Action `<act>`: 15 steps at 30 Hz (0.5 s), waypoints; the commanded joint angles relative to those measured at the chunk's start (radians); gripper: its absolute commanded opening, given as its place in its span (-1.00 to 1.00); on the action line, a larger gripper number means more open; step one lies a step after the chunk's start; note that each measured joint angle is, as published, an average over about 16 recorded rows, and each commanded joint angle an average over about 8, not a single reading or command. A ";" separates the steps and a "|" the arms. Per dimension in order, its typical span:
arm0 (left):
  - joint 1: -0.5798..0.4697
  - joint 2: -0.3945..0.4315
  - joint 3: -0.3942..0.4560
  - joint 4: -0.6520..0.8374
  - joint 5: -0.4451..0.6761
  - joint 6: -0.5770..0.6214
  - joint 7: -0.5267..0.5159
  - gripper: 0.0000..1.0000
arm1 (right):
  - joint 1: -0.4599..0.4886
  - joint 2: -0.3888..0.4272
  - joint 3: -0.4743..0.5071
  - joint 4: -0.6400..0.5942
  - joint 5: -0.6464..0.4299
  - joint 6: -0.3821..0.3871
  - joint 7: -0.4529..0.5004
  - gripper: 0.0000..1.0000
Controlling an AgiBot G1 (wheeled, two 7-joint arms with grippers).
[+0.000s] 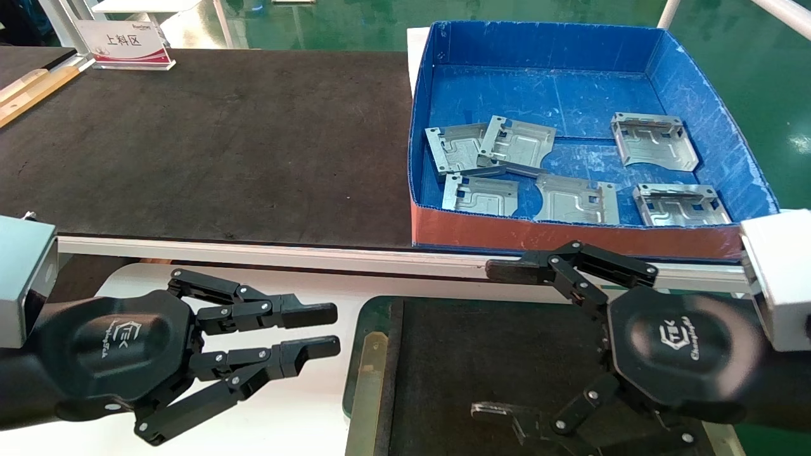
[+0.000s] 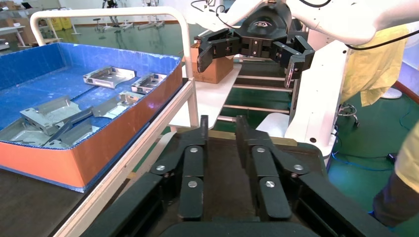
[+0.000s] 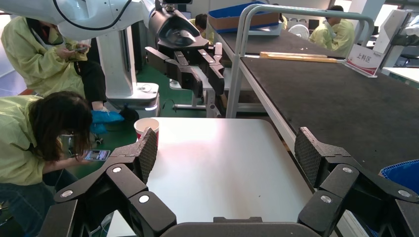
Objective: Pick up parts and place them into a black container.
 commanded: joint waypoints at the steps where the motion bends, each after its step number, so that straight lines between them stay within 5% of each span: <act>1: 0.000 0.000 0.000 0.000 0.000 0.000 0.000 -1.00 | 0.000 0.000 0.000 0.000 0.000 0.000 0.000 1.00; 13: 0.000 0.000 0.000 0.000 0.000 0.000 0.000 -1.00 | 0.000 0.000 0.000 0.000 0.000 0.000 0.000 1.00; 15: 0.000 0.000 0.000 0.000 0.000 0.000 0.000 -0.68 | 0.000 0.000 0.000 0.000 0.000 0.000 0.000 1.00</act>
